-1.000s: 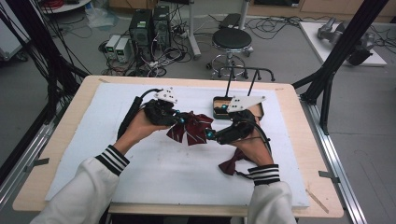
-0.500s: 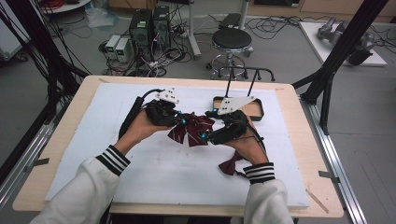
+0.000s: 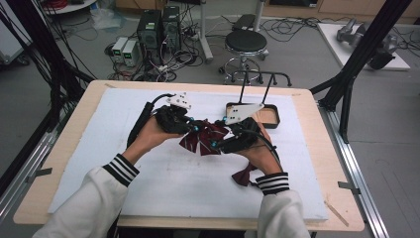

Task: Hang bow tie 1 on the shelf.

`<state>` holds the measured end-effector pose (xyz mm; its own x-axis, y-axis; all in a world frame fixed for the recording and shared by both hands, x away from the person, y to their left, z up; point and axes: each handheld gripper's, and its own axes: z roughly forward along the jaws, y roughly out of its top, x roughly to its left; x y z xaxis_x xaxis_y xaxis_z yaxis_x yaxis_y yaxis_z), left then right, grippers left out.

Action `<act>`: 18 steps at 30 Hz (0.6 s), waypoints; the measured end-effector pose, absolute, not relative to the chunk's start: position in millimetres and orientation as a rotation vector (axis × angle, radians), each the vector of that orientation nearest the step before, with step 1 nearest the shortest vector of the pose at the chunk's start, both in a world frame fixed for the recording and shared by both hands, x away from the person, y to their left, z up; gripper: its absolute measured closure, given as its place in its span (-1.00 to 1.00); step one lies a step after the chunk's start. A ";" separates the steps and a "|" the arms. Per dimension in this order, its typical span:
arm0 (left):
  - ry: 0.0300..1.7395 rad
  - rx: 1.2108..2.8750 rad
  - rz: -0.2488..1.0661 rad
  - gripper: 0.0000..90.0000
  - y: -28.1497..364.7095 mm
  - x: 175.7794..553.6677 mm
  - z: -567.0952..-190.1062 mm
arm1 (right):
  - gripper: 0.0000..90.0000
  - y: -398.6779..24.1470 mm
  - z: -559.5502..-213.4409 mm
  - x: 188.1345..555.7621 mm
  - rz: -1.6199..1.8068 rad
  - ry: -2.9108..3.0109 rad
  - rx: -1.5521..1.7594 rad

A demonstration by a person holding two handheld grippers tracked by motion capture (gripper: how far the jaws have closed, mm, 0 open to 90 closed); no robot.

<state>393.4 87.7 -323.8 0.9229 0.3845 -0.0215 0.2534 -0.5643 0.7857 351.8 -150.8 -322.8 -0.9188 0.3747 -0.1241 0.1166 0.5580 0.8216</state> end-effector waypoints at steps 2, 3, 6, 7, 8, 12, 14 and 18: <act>0.450 2.198 0.191 0.84 88.3 393.6 -323.3 | -0.11 -150.6 -322.8 351.6 1.283 2.507 0.407; 0.448 2.197 0.188 0.84 88.7 393.6 -323.1 | -0.06 -150.8 -322.6 351.1 1.274 2.509 0.413; 0.444 2.185 0.173 0.84 89.8 392.8 -322.4 | 0.06 -151.6 -322.3 351.6 1.260 2.493 0.416; 0.444 2.185 0.173 0.84 89.8 392.8 -322.4 | 0.11 -151.7 -322.3 351.8 1.256 2.488 0.416; 0.441 2.184 0.174 0.84 90.3 392.7 -321.9 | 0.16 -151.7 -322.3 352.2 1.249 2.482 0.415; 0.436 2.178 0.163 0.84 91.6 392.8 -321.7 | 0.32 -152.2 -323.1 353.2 1.229 2.489 0.428; 0.433 2.171 0.152 0.84 92.1 392.7 -321.5 | 0.37 -152.5 -323.0 353.4 1.222 2.486 0.434; 0.430 2.161 0.141 0.84 92.6 392.5 -321.7 | 0.52 -153.6 -323.0 354.6 1.228 2.494 0.439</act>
